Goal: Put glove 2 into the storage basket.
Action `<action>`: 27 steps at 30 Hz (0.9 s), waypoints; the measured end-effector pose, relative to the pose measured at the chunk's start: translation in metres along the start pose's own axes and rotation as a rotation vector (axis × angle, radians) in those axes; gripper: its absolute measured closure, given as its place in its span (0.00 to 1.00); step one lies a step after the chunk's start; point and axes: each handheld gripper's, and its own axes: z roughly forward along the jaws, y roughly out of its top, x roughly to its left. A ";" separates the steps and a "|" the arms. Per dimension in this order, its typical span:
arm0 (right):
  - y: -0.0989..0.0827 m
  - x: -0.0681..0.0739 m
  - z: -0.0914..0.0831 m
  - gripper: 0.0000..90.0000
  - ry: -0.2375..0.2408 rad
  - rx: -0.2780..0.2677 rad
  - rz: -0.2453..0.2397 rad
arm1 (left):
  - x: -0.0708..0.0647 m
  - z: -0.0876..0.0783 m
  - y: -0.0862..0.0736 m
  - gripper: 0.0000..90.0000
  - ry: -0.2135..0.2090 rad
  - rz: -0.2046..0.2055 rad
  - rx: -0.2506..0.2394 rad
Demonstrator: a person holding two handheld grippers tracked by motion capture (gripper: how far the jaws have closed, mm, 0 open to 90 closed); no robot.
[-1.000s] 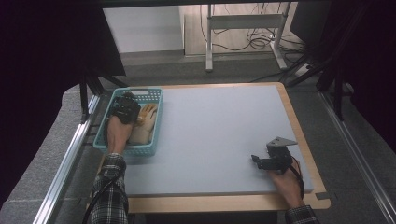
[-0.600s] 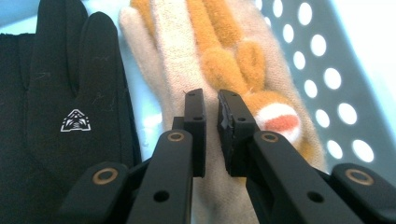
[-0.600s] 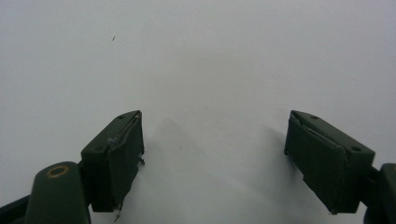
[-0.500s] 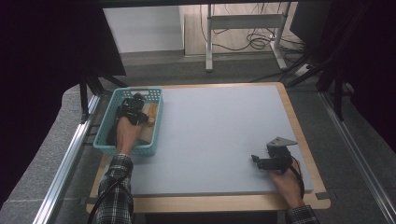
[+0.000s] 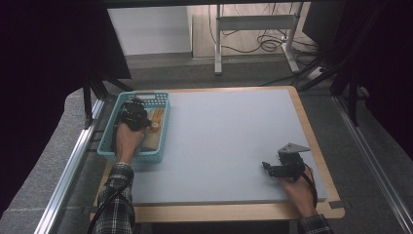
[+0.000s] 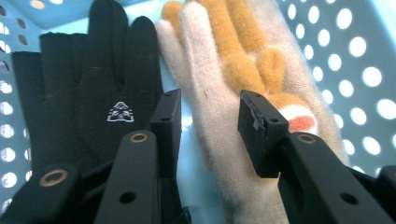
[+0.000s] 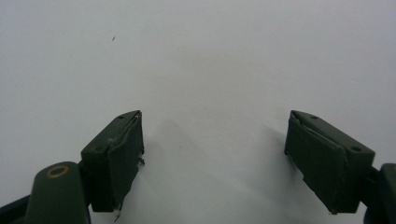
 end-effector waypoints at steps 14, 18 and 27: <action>0.000 0.000 0.000 0.21 -0.001 -0.001 -0.001 | 0.016 -0.017 -0.005 0.54 0.008 -0.040 -0.039; 0.000 0.000 0.000 0.21 -0.001 0.000 -0.001 | 0.019 -0.023 -0.007 0.50 -0.004 -0.040 -0.056; 0.000 0.000 0.000 0.21 -0.001 0.000 0.000 | 0.022 -0.033 -0.011 0.41 -0.036 -0.054 -0.088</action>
